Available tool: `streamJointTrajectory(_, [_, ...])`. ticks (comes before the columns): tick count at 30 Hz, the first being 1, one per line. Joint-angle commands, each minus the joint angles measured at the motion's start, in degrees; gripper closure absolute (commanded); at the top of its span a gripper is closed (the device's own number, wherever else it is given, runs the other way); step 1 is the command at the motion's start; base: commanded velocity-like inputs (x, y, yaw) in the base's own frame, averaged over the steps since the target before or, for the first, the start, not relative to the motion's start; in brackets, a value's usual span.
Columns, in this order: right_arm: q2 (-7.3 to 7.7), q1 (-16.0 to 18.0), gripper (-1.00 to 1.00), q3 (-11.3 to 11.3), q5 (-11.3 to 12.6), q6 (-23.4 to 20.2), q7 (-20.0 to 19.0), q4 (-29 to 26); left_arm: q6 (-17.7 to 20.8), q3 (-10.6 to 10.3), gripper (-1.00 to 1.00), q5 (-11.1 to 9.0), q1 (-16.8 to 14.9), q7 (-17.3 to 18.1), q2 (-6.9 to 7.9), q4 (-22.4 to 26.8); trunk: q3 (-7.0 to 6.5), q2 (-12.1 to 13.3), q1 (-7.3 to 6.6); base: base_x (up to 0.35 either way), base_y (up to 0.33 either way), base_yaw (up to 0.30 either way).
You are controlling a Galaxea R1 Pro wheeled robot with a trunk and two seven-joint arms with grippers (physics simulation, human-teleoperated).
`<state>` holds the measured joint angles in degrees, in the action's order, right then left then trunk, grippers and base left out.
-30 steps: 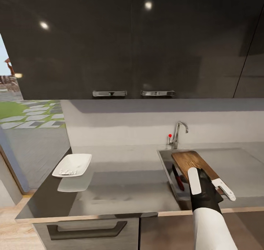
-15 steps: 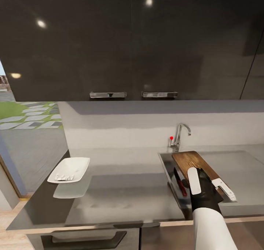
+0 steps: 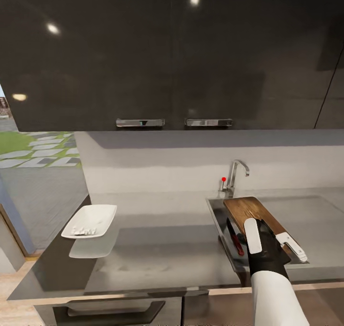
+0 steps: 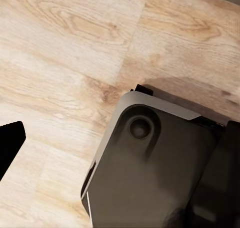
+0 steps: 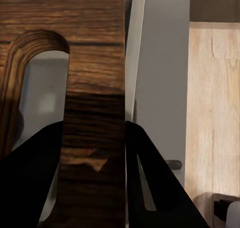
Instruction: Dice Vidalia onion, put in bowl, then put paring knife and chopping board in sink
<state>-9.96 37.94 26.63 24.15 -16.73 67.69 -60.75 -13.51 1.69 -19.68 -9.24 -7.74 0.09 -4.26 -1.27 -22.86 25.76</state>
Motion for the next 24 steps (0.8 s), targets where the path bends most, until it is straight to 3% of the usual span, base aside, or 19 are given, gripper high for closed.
streamJointTrajectory(1, [-0.03, 0.0, 1.00, 0.1, 0.0, -0.6, 0.2, 0.0, -0.4, 0.2, -1.00, 0.0, -0.1, 0.0, 0.00, -0.2, 0.12, -0.1, 0.02, 0.000, 0.000, 0.000])
streamJointTrajectory(12, [-0.03, 0.0, 1.00, 0.1, 0.0, -0.6, 0.2, 0.0, -0.4, 0.2, -1.00, 0.0, -0.1, 0.0, 0.00, -0.2, 0.34, -0.1, 0.02, 0.126, 0.000, 0.000])
streamJointTrajectory(24, [-0.03, 0.0, 1.00, 0.1, 0.0, -0.6, 0.1, 0.0, -0.4, 0.2, -1.00, 0.0, -0.1, 0.0, 0.01, -0.2, 0.34, -0.1, 0.02, 0.036, 0.000, 0.000])
